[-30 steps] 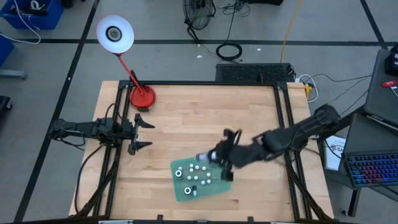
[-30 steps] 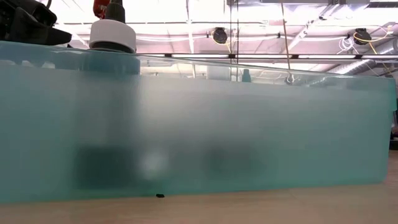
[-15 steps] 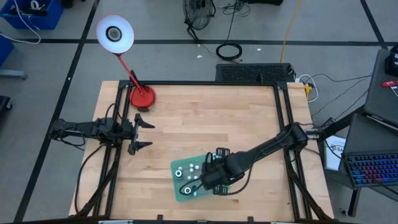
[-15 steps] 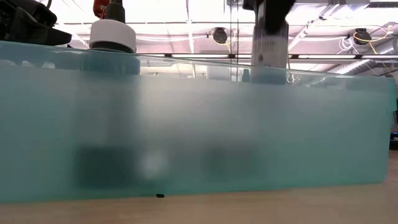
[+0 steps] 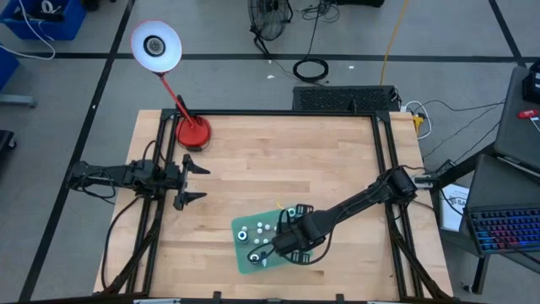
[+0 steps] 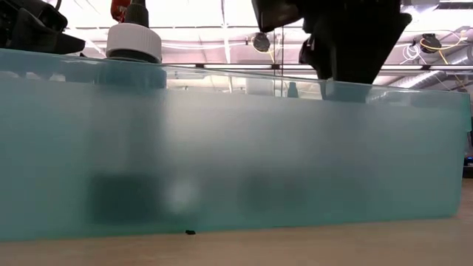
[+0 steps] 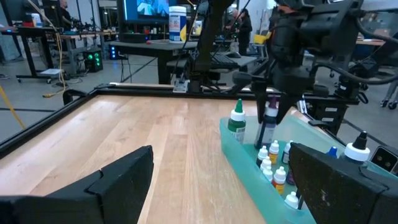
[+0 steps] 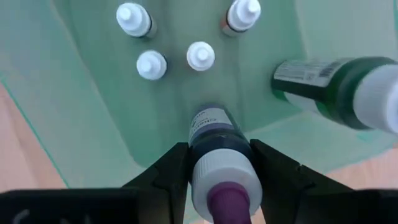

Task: Pick & Place food coloring
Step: Put the large purple food coloring bottle into the blue bin, then return to Home Position

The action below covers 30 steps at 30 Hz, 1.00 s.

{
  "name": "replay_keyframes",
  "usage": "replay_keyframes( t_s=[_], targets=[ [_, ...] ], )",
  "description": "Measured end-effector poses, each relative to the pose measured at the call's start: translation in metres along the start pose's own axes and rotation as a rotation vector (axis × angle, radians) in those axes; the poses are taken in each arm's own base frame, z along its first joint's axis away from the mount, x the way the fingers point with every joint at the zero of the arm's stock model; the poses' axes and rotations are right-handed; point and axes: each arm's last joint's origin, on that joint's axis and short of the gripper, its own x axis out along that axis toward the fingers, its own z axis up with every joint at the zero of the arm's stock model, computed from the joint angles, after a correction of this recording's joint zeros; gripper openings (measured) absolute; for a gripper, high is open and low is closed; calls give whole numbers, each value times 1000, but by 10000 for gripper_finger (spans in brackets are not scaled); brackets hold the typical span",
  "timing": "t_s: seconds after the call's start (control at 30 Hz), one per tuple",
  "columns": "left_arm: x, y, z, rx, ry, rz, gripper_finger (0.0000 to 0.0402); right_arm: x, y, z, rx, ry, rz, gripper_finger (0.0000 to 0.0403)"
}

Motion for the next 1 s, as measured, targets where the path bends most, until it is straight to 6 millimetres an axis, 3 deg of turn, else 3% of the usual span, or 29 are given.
replay_keyframes(
  t_s=[0.23,0.43,0.57,0.67,0.8,1.0],
  targets=[
    [0,0,0,0,1,0,365,6,-2,-1,65,-9,5,139],
    [0,0,0,0,0,0,365,3,-3,-3,134,-4,3,247],
    [0,0,0,0,0,0,365,-16,-9,-6,143,-37,25,273],
    [0,0,0,0,-1,0,365,-38,-17,-9,156,-84,59,270],
    [0,0,0,0,0,0,365,-85,-34,-23,166,-176,119,257],
    [0,0,0,0,0,0,365,-153,-62,-70,116,-285,160,249]
  ],
)
